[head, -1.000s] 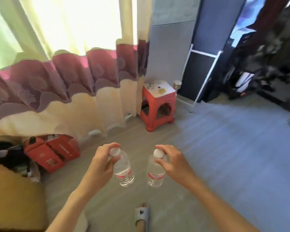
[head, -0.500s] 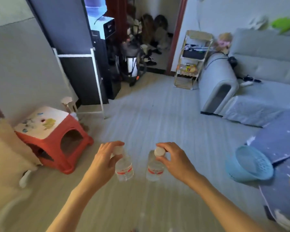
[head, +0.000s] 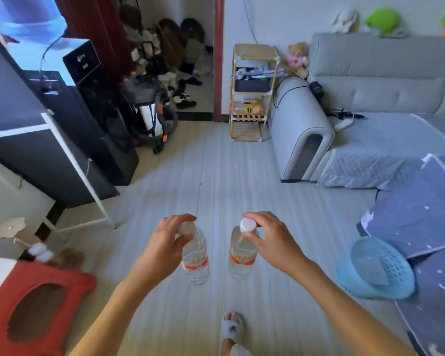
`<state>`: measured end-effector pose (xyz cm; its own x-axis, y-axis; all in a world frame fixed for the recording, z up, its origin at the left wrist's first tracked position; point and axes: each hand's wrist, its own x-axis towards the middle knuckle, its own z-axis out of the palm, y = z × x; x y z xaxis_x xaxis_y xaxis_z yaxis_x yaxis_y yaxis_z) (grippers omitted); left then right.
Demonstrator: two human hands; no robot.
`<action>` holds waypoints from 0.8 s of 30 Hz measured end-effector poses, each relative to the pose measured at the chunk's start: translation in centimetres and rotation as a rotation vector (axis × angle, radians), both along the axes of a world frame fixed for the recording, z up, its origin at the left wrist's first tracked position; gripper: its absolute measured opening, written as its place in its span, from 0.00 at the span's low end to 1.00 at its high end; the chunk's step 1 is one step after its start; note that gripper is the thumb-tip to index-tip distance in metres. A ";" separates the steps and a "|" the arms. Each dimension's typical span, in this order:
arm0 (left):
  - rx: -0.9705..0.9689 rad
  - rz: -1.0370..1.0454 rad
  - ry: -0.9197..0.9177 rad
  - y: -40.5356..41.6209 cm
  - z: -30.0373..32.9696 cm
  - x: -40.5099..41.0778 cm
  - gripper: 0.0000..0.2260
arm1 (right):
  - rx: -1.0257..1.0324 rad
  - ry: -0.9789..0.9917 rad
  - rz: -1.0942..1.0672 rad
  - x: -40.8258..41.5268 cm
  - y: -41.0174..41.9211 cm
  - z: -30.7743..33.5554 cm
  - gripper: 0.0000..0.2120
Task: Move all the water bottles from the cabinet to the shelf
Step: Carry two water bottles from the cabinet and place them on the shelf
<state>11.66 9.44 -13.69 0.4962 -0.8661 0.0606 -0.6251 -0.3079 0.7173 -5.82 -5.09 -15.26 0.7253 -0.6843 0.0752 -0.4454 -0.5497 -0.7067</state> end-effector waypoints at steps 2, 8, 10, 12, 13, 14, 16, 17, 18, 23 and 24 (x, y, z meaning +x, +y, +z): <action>0.007 0.014 0.010 -4.2 0.4 1.6 0.14 | -0.016 0.012 0.006 1.9 -4.3 0.3 0.17; -0.033 0.018 -0.040 -16.3 1.8 7.2 0.14 | -0.059 -0.012 0.004 7.8 -16.5 1.4 0.17; -0.031 0.023 -0.039 -20.4 1.9 9.4 0.14 | -0.050 -0.030 -0.016 9.7 -20.4 1.4 0.17; -0.038 0.023 -0.035 -24.6 1.6 11.8 0.14 | -0.041 -0.035 -0.030 11.8 -24.5 1.2 0.17; -0.042 0.012 -0.040 -26.8 1.4 13.0 0.14 | -0.045 -0.037 -0.036 13.0 -26.5 0.9 0.17; -0.044 0.002 -0.043 -28.9 1.1 14.3 0.14 | -0.050 -0.039 -0.044 14.2 -28.6 0.6 0.17; -0.038 -0.014 -0.034 -33.3 0.4 16.9 0.14 | -0.058 -0.037 -0.059 16.8 -32.9 0.1 0.17; -0.037 -0.025 -0.026 -35.6 0.1 18.3 0.14 | -0.063 -0.034 -0.064 18.1 -35.1 -0.1 0.17; -0.034 -0.040 -0.020 -37.9 -0.2 19.8 0.14 | -0.066 -0.034 -0.072 19.5 -37.4 -0.3 0.16; -0.045 -0.105 -0.049 -49.7 1.0 27.1 0.14 | -0.074 -0.046 -0.100 25.4 -48.2 0.5 0.16; -0.052 -0.120 -0.067 -52.1 1.6 28.3 0.14 | -0.081 -0.053 -0.111 26.3 -50.3 0.9 0.16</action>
<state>40.00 -42.63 -12.11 0.3825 -0.9139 0.1362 -0.7022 -0.1917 0.6857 20.50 -55.37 -14.40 0.6393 -0.7500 0.1694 -0.4701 -0.5556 -0.6858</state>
